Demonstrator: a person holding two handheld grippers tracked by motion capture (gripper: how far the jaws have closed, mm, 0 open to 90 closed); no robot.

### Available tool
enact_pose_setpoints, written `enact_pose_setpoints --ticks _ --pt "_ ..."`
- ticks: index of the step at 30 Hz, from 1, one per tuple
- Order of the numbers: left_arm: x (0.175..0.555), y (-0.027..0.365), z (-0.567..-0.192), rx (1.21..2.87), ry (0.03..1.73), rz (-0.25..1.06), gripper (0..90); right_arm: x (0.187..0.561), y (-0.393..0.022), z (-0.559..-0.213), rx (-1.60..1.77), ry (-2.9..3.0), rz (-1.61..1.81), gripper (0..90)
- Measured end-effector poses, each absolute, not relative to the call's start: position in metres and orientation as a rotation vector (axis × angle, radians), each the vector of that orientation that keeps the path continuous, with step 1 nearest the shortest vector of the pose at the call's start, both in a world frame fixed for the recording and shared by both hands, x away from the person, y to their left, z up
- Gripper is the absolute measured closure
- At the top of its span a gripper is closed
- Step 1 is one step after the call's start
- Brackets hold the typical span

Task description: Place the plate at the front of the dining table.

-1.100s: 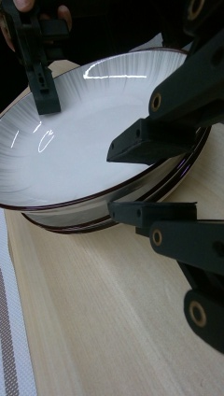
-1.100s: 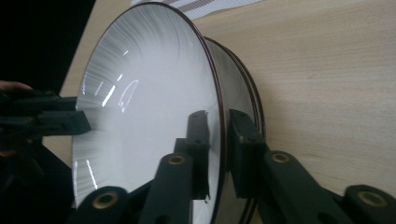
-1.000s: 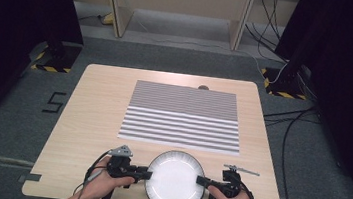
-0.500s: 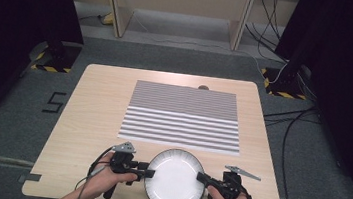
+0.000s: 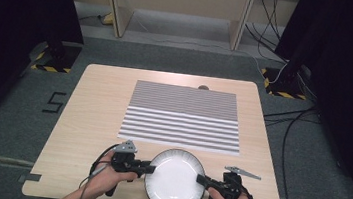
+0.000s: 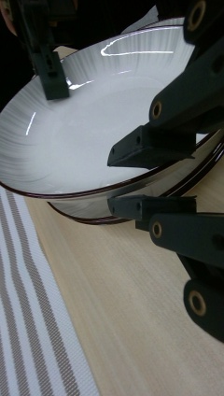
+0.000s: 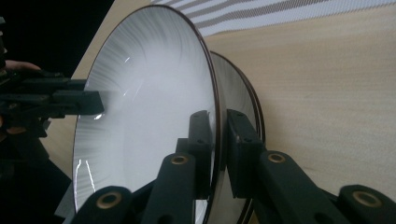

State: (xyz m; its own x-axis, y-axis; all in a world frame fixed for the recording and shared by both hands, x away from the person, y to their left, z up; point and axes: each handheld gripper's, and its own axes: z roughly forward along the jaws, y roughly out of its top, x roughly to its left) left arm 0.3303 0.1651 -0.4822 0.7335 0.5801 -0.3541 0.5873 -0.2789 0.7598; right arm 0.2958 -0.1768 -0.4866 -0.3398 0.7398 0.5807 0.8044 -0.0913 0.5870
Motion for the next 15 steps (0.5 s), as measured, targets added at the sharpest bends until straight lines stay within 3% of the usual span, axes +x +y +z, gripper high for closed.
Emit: enact_pose_setpoints --ticks 10,15 --pt "0.333 0.169 -0.479 1.917 0.900 -0.010 77.9 0.293 -0.175 -0.489 -1.798 -2.053 -1.422 83.3" --pt "0.334 0.166 -0.481 1.902 0.913 -0.059 73.2 0.294 -0.173 -0.480 -1.803 -2.090 -1.501 85.0"
